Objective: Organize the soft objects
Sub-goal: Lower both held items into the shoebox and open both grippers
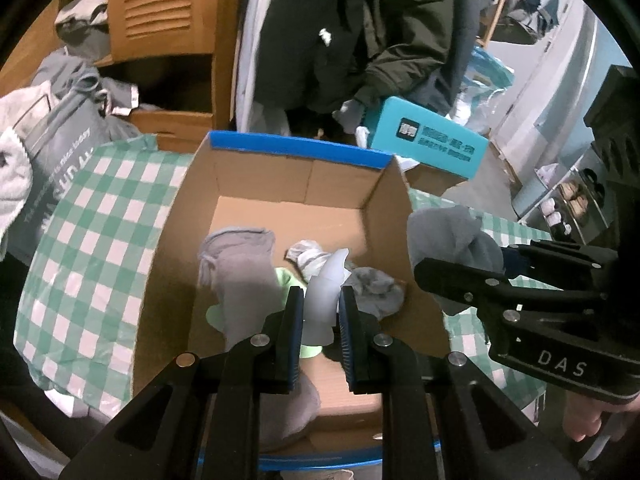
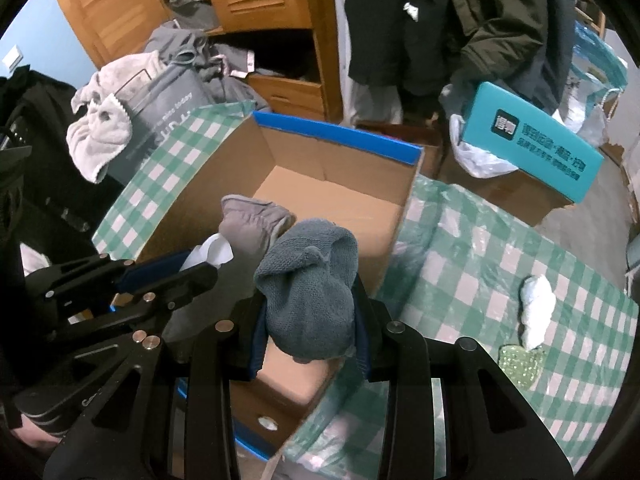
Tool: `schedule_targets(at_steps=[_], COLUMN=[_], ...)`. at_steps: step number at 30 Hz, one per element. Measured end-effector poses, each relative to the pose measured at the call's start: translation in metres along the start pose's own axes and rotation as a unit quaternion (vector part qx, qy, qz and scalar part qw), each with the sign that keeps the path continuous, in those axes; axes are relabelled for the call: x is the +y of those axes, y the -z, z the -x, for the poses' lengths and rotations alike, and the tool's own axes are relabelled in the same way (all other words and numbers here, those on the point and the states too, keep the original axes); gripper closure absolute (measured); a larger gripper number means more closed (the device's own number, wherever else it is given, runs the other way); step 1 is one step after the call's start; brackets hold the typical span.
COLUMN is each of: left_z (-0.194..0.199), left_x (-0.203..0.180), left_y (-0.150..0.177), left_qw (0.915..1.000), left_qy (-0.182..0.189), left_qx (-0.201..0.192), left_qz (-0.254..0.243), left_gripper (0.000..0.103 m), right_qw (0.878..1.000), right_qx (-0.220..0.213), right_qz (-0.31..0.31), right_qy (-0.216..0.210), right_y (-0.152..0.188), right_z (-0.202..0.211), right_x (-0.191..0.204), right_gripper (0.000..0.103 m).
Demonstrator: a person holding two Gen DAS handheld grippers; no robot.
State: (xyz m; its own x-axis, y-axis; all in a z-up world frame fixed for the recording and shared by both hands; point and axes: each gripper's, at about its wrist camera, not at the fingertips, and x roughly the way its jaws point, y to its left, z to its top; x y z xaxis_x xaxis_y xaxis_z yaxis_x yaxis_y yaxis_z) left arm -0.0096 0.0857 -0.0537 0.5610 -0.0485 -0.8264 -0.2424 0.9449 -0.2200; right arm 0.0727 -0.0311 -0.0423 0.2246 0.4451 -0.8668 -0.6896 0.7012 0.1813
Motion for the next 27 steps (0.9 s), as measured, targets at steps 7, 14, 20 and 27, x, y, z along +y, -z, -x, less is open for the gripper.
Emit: schedule_targets(at_steps=[7, 14, 20, 27], left_z=[-0.008, -0.007, -0.005, -0.002], left_x=[0.013, 0.019, 0.02, 0.015], left_y=[0.003, 0.002, 0.003, 0.001], left_qw=[0.9998, 0.9993, 0.9993, 0.9995], left_qy=[-0.004, -0.014, -0.021, -0.018], left_qx=[0.015, 0.019, 0.016, 0.011], left_qz=[0.016, 0.028, 0.027, 0.025], left_gripper=[0.083, 0.077, 0.062, 0.05], right_qw=[1.0, 1.0, 1.0, 1.0], right_qx=[0.023, 0.028, 0.02, 0.015], right_qz=[0.011, 0.009, -0.005, -0.019], right_qy=[-0.005, -0.007, -0.009, -0.004], right_y=[0.0, -0.002, -0.001, 0.003], right_z=[-0.019, -0.024, -0.018, -0.014], right_x=[0.009, 0.01, 0.004, -0.007], right_gripper=[0.067, 0.064, 0.04, 0.036])
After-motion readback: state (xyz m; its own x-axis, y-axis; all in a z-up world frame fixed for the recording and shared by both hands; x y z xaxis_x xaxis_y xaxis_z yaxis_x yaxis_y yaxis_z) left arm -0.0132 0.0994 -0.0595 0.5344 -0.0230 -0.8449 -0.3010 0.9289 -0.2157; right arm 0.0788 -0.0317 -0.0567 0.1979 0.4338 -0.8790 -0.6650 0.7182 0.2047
